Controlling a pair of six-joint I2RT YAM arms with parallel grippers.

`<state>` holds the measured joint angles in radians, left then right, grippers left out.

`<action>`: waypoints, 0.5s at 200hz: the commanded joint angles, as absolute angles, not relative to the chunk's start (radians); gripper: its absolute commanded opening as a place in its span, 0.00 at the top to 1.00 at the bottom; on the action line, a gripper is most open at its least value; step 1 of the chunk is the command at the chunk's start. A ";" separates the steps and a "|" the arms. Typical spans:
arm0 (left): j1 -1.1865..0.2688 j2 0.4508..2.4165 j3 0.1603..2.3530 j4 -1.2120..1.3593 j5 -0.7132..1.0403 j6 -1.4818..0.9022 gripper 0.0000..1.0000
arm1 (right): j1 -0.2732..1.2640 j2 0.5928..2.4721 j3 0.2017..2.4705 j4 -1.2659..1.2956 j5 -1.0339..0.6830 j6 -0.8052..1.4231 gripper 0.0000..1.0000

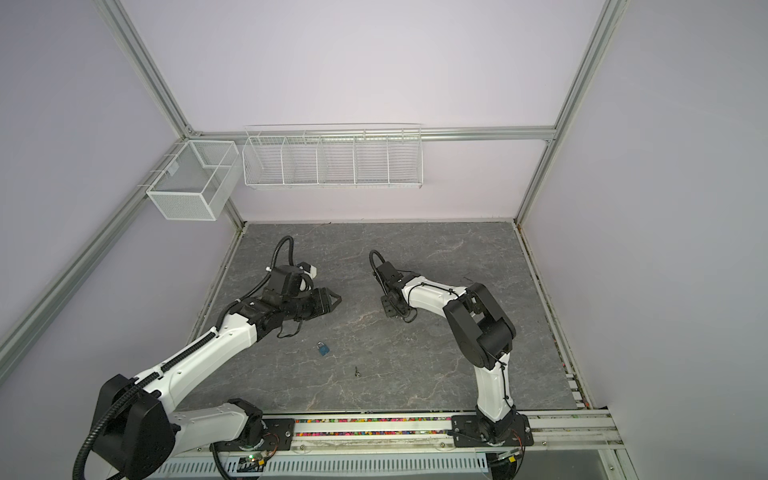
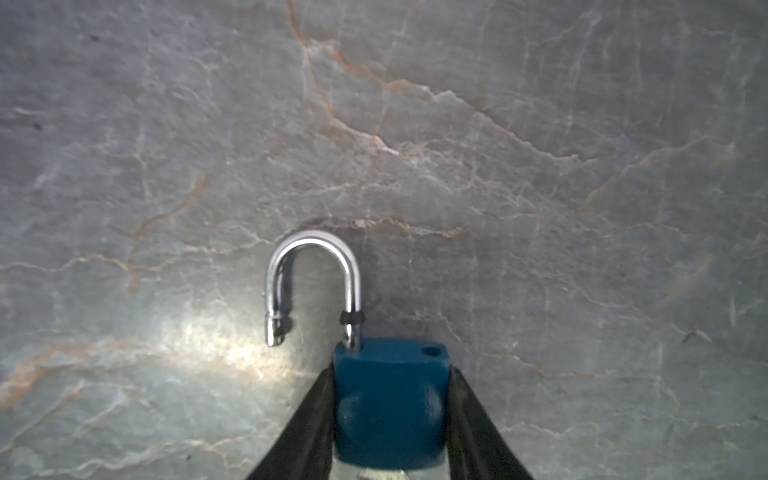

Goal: Unlock with the key

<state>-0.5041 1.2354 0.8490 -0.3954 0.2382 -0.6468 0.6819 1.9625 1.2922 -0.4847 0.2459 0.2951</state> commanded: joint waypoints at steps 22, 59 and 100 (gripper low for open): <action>-0.500 1.197 0.863 -0.456 0.210 -0.634 0.43 | 0.685 1.883 1.309 -0.541 0.224 0.323 0.30; -0.500 1.088 0.815 -0.496 0.180 -0.650 0.43 | 0.767 1.738 1.256 -0.628 0.207 0.428 0.20; -0.499 0.926 0.746 -0.566 0.121 -0.664 0.41 | 0.993 1.652 1.166 -0.640 0.245 0.676 0.18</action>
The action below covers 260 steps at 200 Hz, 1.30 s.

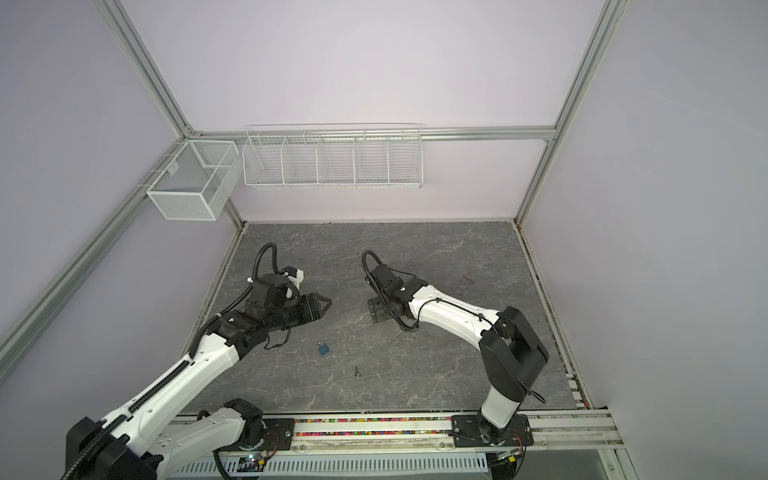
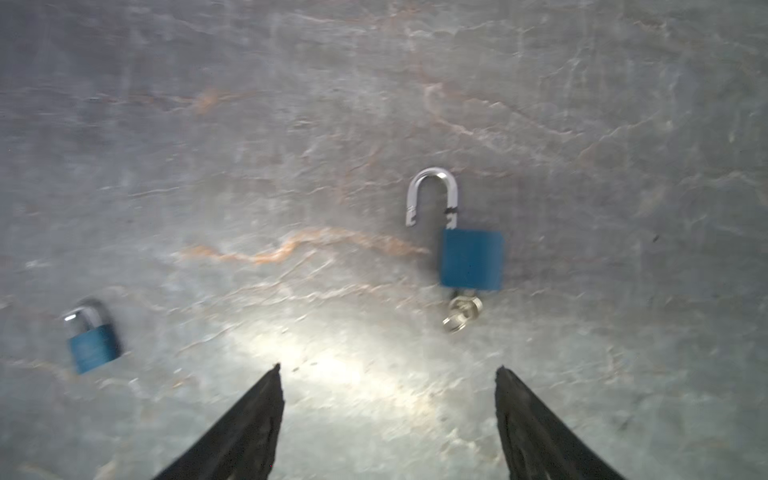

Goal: Unlock with the key

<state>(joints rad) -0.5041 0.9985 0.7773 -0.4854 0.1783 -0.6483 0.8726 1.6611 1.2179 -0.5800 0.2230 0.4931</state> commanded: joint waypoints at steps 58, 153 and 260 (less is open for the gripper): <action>-0.499 0.759 0.646 -0.615 0.064 -0.703 0.39 | 1.227 1.743 1.167 -0.641 0.276 0.814 0.30; -0.499 0.759 0.603 -0.582 0.077 -0.741 0.38 | 1.270 1.813 1.112 -0.472 0.142 0.600 0.60; -0.499 0.780 0.597 -0.552 0.080 -0.745 0.38 | 1.271 1.822 1.110 -0.504 0.166 0.560 0.84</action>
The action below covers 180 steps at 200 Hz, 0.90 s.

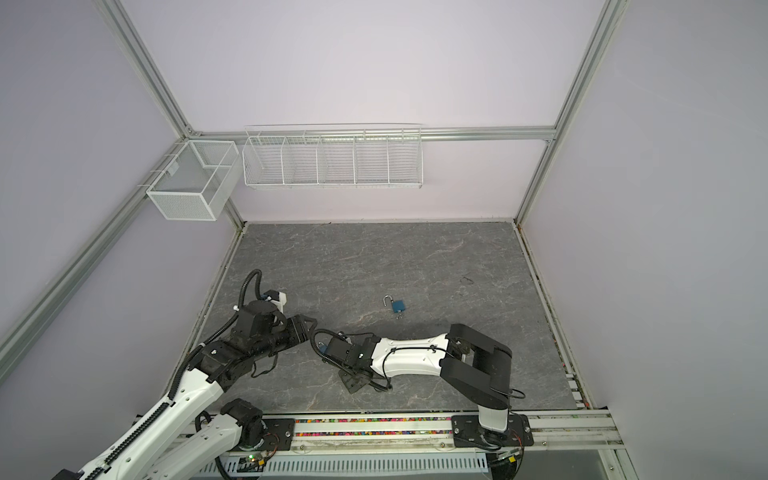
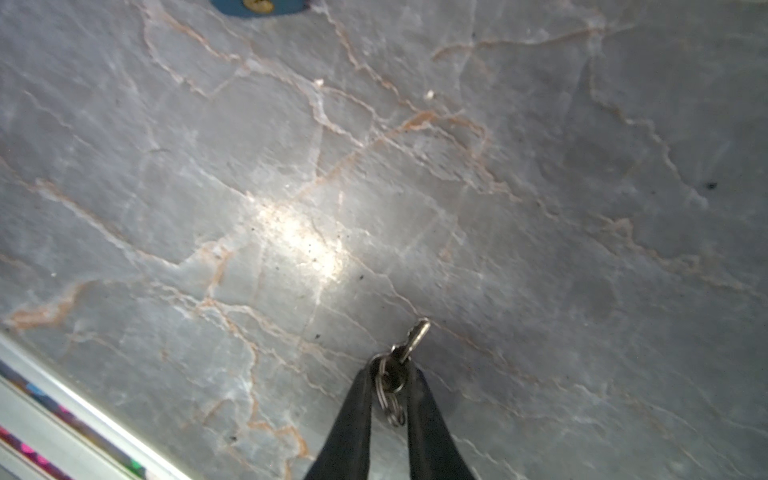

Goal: Unlock with the key

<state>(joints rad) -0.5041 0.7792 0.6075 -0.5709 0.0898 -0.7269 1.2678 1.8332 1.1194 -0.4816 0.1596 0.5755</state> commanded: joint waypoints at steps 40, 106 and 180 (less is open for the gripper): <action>-0.499 0.781 0.596 -0.535 0.090 -0.765 0.38 | 1.271 1.793 1.090 -0.484 0.187 0.527 0.91; -0.499 0.760 0.599 -0.524 0.155 -0.858 0.38 | 1.267 1.677 1.032 -0.421 0.237 0.381 0.93; -0.525 0.816 0.575 -0.340 0.381 -1.006 0.38 | 1.266 1.375 0.924 -0.285 0.284 0.033 0.93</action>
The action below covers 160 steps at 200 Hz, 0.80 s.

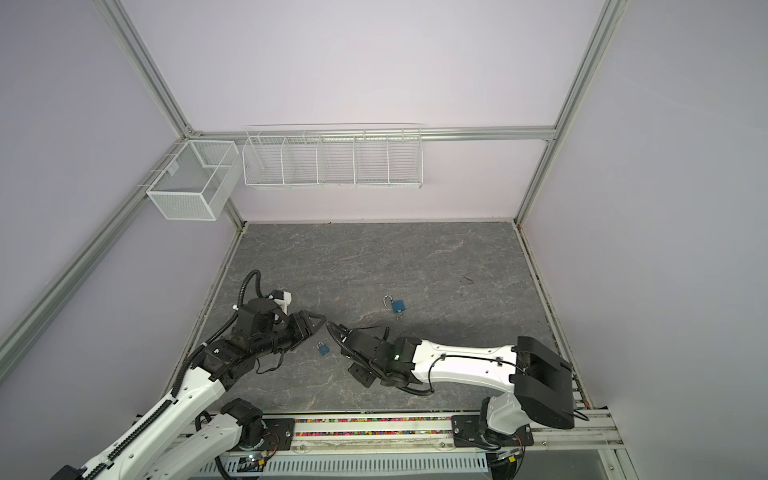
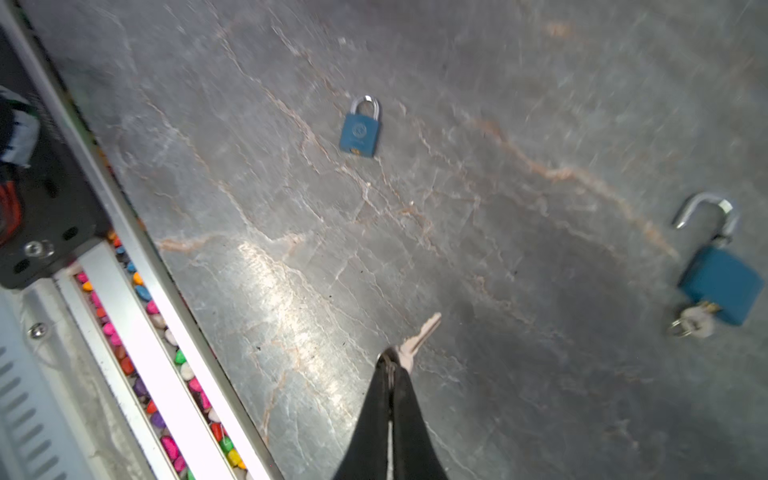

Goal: Unlock with the key

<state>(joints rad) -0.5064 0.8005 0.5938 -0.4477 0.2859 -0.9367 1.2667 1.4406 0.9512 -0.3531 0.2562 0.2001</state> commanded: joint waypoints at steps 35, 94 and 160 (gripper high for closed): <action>-0.609 0.881 0.600 -0.231 0.410 -1.008 0.38 | 1.266 1.336 0.948 -0.280 0.285 -0.066 0.93; -0.684 0.977 0.635 -0.178 0.424 -0.991 0.52 | 1.267 1.307 0.951 -0.239 0.279 -0.112 0.93; -0.718 0.993 0.628 -0.140 0.446 -0.997 0.74 | 1.257 1.344 0.978 -0.225 0.303 -0.123 0.93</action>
<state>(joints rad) -0.7113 0.9878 0.5987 -0.1684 0.4362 -0.9947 1.2648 1.3350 0.9543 -0.2523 0.2913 -0.0910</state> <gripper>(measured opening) 0.287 0.073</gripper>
